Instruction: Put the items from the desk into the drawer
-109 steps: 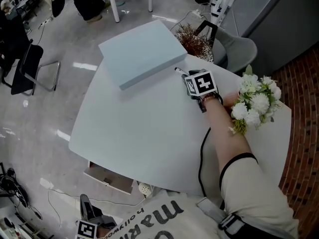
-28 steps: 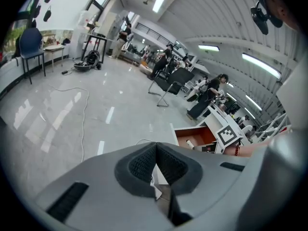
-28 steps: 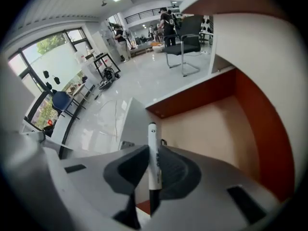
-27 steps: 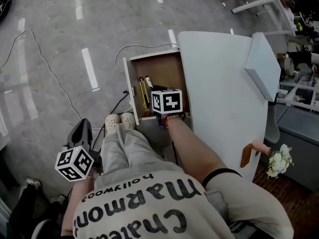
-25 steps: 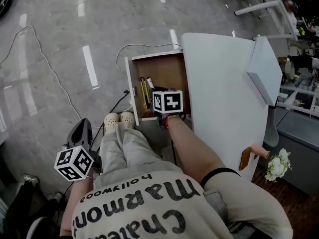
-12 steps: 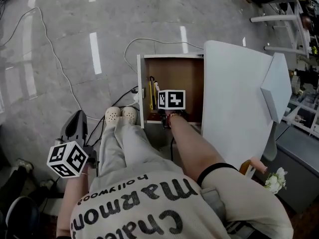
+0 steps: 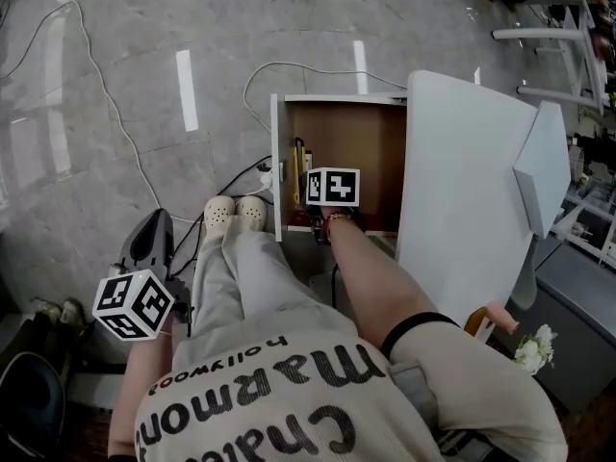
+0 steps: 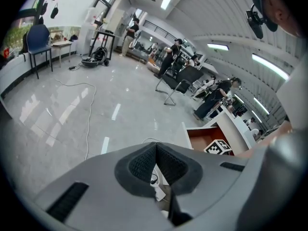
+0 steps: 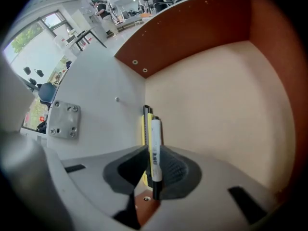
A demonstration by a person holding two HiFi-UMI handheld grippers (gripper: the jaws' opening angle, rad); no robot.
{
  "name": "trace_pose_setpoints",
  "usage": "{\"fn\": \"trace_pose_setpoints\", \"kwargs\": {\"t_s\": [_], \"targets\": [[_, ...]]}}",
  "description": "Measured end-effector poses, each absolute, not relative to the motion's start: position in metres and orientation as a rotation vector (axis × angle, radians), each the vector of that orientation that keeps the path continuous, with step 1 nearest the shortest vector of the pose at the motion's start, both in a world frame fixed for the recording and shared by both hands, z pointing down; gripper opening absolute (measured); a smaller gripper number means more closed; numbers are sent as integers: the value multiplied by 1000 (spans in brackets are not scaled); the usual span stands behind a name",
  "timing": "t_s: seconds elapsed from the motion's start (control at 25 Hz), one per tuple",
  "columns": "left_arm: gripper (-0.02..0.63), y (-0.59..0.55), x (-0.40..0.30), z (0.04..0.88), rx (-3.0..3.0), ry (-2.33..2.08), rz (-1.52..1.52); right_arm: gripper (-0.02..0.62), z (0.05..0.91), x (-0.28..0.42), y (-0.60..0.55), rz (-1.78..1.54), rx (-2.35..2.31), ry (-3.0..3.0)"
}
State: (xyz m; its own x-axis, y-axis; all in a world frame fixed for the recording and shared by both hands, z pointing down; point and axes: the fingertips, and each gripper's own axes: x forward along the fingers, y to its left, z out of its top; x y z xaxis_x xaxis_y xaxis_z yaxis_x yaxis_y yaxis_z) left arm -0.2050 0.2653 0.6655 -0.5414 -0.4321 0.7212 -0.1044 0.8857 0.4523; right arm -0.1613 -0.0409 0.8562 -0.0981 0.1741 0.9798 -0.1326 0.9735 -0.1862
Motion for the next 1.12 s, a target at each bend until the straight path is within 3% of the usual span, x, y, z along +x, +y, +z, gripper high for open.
{"fn": "trace_pose_setpoints", "kwargs": {"t_s": [0.16, 0.4, 0.6, 0.88, 1.12], "targets": [[2, 266, -208, 657, 398, -2143, -443, 95, 847, -157, -37, 333, -24, -1659], [2, 254, -209, 621, 475, -2168, -441, 75, 773, -179, -4, 291, -141, -1793], [2, 231, -223, 559, 587, -2235, -466, 10, 662, -207, 30, 329, -216, -2010], [2, 196, -257, 435, 792, -2379, -539, 3, 469, -259, 27, 553, -222, -2387], [2, 176, -269, 335, 990, -2511, -533, 3, 333, -259, 19, 564, -249, -2642]]}}
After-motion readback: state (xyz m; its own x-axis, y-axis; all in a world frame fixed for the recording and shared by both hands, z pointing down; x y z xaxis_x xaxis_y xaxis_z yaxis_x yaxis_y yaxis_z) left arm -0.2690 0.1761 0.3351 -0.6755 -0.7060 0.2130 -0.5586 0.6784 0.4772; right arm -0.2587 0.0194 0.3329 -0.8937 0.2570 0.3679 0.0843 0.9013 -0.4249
